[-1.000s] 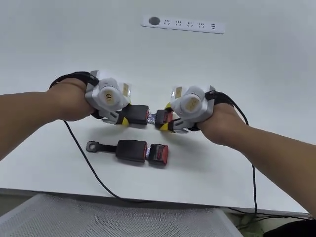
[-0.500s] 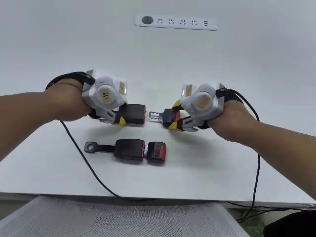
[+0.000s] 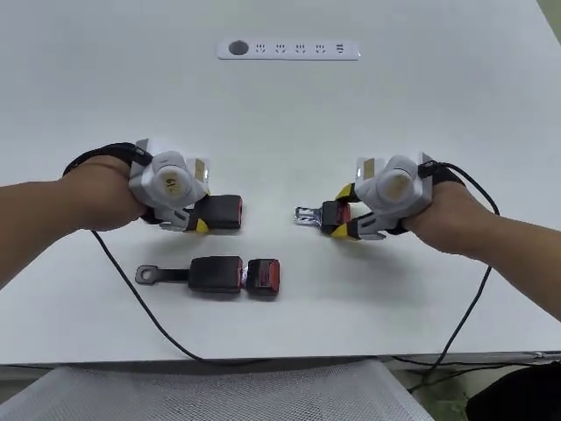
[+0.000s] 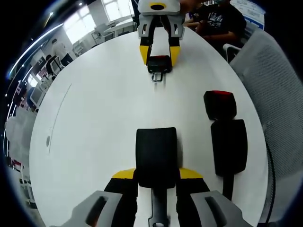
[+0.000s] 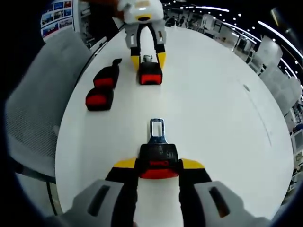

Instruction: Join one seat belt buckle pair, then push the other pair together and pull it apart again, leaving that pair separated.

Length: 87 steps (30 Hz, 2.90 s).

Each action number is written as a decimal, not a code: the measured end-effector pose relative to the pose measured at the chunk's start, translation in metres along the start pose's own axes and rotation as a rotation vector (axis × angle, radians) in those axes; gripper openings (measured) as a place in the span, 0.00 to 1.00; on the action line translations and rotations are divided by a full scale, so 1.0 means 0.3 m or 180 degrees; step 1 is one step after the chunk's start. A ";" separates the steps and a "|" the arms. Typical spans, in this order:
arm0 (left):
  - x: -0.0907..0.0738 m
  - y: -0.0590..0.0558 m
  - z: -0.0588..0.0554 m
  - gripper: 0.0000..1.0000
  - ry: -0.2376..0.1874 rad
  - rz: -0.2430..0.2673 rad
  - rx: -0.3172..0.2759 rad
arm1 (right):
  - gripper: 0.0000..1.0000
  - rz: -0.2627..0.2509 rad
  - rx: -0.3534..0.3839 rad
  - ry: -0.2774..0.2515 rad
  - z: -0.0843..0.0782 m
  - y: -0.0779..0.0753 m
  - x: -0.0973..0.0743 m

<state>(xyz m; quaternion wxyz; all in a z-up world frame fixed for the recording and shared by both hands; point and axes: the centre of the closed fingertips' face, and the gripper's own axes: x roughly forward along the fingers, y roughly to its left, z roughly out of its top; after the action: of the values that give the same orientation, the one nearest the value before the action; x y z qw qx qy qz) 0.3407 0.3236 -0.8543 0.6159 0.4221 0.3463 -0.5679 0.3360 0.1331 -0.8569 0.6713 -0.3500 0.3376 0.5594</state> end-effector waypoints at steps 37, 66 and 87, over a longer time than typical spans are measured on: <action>-0.178 -0.074 0.010 0.56 -0.0203 0.0786 -0.0514 | 0.67 -0.0636 0.0605 -0.0348 0.057 0.120 -0.131; -0.407 -0.314 -0.176 1.00 -0.0771 0.1138 -0.1844 | 1.00 -0.0799 0.1177 -0.0896 0.041 0.306 -0.300; -0.433 -0.309 -0.160 1.00 -0.0780 0.1227 -0.1802 | 1.00 -0.0901 0.1198 -0.0945 0.079 0.280 -0.317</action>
<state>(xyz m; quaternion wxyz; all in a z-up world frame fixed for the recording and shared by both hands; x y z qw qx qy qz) 0.2364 0.4203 -0.7676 0.8410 0.2213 0.3275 -0.3694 0.2406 0.1152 -0.7718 0.8381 -0.1770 0.2812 0.4327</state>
